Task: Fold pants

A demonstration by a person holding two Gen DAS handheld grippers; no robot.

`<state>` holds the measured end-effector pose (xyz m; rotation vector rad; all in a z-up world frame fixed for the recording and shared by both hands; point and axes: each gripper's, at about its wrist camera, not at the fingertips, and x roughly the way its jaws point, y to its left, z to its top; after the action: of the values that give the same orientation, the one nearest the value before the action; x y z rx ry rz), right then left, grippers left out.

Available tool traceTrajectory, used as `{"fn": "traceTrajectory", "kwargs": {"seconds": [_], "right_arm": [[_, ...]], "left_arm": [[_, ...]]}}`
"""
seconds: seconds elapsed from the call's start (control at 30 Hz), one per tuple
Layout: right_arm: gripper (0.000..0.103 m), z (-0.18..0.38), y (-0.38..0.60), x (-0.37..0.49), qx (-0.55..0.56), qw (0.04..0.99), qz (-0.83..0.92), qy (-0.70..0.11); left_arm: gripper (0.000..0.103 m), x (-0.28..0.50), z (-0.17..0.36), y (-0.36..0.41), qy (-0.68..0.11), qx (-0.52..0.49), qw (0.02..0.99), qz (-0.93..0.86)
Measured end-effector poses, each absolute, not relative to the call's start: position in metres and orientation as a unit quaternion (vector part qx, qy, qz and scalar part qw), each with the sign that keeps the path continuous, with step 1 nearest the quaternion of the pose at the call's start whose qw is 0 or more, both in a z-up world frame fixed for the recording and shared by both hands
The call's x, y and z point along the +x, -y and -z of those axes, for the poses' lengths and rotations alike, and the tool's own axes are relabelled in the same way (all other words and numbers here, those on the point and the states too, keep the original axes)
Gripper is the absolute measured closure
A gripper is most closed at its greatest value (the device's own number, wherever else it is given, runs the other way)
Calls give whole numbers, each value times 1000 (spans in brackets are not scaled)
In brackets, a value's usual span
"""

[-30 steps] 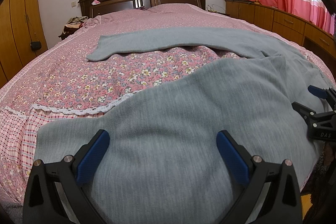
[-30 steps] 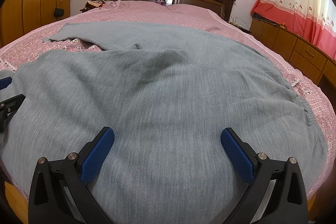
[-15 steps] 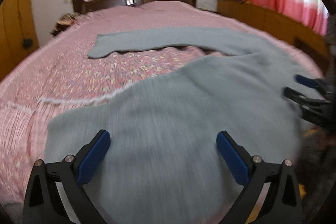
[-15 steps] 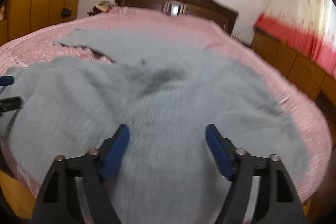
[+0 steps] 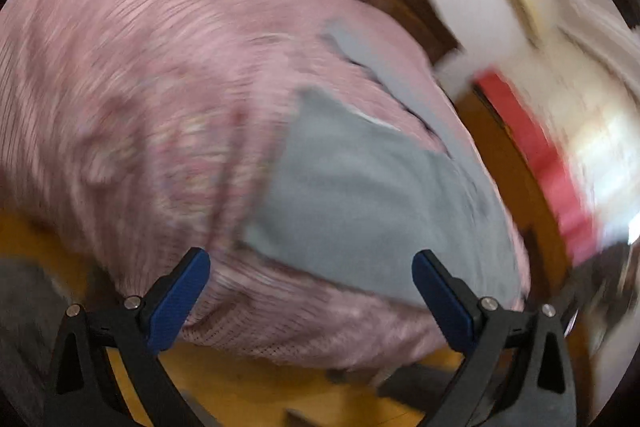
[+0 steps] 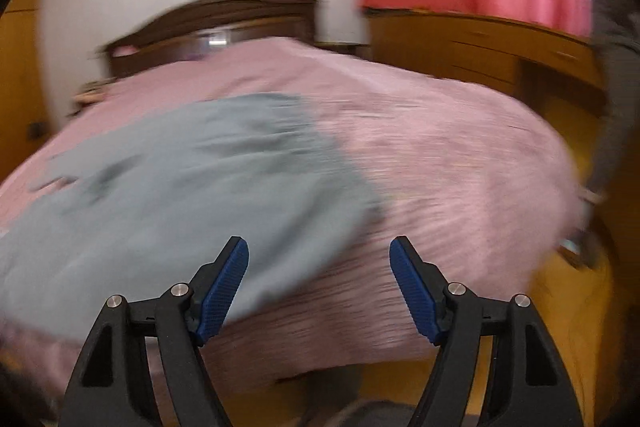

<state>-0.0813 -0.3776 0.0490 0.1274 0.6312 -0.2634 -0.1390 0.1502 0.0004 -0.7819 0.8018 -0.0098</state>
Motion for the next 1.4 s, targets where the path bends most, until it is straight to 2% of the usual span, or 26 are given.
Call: {"fn": "traceTrajectory", "kwargs": {"seconds": [0.23,0.27,0.3,0.33,0.4,0.43,0.47,0.5,0.83,0.87,0.9,0.93,1.0,1.03,1.13,1.3,1.4], "right_arm": [[28,-34,440,-80,216,910,131,-330],[28,-30,443,-81,238,904,113,-336],[28,-27,444,-81,255,900,95,-340],[28,-26,445,-83,264,899,84,-339],[28,-26,447,-84,272,901,72,-330],[28,-26,449,-85,279,901,65,-327],[28,-26,450,-87,289,900,56,-323],[28,-25,453,-87,304,896,42,-320],[30,-2,476,-83,442,846,-21,-299],[33,-1,481,-83,447,845,-23,-292],[48,-2,484,-80,450,846,-32,-286],[68,-4,485,-77,447,847,-42,-285],[77,-7,485,-65,434,849,-46,-297],[90,-7,485,-59,436,847,-51,-299],[95,-21,484,-60,459,841,-72,-278],[96,-97,466,-68,444,871,-117,-178],[96,-122,458,-37,450,870,-110,-168]], "left_arm": [[4,-129,21,-177,-370,-470,801,18],[11,-132,21,-181,-364,-483,796,23],[29,-136,24,-185,-356,-501,788,38],[38,-138,26,-187,-352,-512,782,54],[63,-143,24,-190,-347,-518,778,77],[70,-143,23,-190,-347,-514,779,89],[88,-142,20,-189,-350,-512,778,97],[97,-141,17,-188,-354,-511,776,106],[101,-130,-34,-183,-313,-499,794,149],[101,-128,-38,-182,-313,-498,795,148],[101,-125,-41,-178,-314,-496,796,146],[101,-122,-44,-176,-315,-494,797,143],[101,-112,-55,-170,-313,-494,800,134],[101,-106,-62,-168,-309,-494,802,133],[101,-93,-82,-168,-296,-490,809,129],[101,-64,-130,-178,-289,-483,821,95],[101,-32,-159,-190,-284,-487,823,75]]}}
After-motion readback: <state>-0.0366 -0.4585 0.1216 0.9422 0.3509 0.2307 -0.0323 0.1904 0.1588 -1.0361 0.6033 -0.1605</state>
